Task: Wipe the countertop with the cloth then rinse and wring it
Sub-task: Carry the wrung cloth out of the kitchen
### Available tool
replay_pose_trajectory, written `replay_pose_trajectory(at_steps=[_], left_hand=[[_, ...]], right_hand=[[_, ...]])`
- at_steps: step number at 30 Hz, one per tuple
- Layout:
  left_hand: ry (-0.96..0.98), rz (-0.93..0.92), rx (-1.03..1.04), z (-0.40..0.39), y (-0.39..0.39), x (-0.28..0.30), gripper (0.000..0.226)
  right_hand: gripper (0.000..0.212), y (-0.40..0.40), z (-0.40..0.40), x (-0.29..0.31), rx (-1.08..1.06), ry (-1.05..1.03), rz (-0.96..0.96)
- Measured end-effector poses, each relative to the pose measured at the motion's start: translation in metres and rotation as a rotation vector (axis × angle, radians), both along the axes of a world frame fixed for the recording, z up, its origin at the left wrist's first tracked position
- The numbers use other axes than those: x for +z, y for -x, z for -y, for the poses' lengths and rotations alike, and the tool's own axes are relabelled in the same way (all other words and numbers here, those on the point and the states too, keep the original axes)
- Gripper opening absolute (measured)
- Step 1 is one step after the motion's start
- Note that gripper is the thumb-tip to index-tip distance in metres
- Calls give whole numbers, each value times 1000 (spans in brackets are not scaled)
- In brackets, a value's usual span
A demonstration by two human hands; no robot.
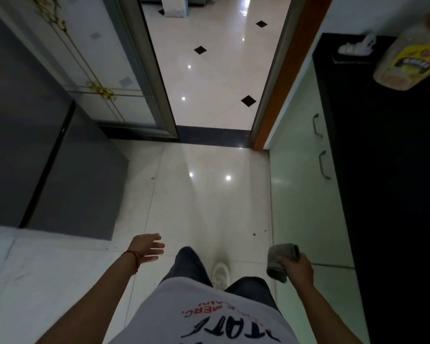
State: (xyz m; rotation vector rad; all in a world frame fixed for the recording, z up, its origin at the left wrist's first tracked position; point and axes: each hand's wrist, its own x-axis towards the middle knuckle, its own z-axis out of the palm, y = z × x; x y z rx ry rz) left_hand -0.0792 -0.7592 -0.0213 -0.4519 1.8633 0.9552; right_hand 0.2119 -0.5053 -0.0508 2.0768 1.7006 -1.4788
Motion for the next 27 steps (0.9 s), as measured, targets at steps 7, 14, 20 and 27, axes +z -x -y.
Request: replay_pose_trajectory(at_steps=[7, 14, 20, 27], left_hand=[[32, 19, -61, -99, 101, -12, 20], [76, 2, -256, -234, 207, -9, 19], [27, -13, -575, -379, 244, 4, 19], [5, 3, -982, -525, 196, 5, 18]], right_hand=[[49, 111, -100, -1, -42, -54, -82], [54, 165, -166, -6, -226, -59, -50], [51, 171, -190, -1, -414, -61, 10], [48, 136, -185, 2, -653, -30, 90]])
